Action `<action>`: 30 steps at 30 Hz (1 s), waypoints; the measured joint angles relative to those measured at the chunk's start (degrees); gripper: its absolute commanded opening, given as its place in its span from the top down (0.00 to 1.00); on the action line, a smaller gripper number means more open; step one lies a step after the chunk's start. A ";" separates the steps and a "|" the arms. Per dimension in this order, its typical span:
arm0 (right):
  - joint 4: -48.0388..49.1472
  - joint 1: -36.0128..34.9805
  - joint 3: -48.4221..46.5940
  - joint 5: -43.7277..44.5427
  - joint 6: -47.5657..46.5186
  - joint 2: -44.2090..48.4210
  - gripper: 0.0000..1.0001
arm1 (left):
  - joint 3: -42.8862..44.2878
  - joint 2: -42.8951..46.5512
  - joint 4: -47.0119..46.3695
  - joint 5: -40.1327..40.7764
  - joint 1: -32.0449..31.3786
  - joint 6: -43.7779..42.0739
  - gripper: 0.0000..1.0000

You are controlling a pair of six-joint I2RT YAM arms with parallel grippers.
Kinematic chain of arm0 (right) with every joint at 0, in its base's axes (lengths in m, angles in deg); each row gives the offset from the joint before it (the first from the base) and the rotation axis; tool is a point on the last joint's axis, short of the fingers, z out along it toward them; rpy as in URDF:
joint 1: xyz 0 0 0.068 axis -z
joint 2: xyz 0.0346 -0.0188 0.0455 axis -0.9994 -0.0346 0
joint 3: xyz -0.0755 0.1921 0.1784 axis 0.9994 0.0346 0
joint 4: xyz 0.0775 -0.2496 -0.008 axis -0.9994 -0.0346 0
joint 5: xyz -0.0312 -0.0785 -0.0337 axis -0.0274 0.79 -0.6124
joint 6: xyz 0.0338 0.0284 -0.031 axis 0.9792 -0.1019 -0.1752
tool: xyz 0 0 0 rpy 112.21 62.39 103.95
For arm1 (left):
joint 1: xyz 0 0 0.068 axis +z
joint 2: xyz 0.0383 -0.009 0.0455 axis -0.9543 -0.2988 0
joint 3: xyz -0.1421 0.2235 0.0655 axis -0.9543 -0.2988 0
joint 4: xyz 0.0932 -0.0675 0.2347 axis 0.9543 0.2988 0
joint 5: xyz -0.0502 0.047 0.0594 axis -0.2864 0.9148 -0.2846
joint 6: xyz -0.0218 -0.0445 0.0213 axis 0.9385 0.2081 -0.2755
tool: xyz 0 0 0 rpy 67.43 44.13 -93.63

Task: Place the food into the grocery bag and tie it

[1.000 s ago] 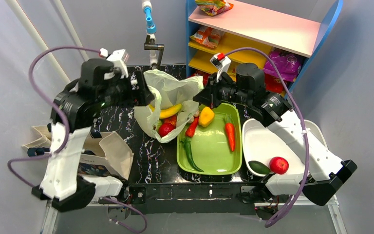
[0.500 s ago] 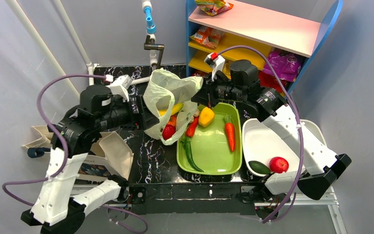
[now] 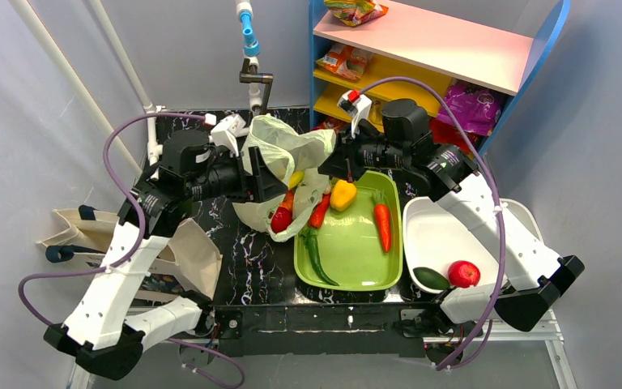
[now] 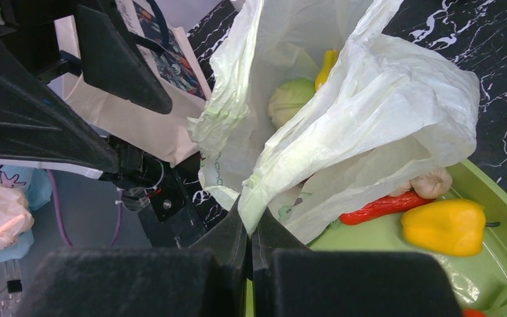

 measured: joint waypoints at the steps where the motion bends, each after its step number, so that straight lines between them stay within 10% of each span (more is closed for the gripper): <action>1: -0.17 0.00 0.00 -0.31 -0.02 0.00 0.99 | -0.24 -0.33 -0.63 0.00 -0.20 -0.09 0.34; 10: -0.85 -0.26 -0.02 -2.25 -0.17 0.00 0.99 | -3.78 -3.39 -4.74 0.61 -0.72 -0.83 0.40; 21: -2.29 -0.37 -1.79 -3.85 -0.37 -0.35 0.99 | -6.51 -6.03 -11.52 -0.28 -1.53 0.00 1.00; 30: -5.86 -0.48 -7.61 -10.86 -2.19 -4.24 0.99 | -5.49 -5.29 -11.52 -0.13 -1.88 1.90 1.00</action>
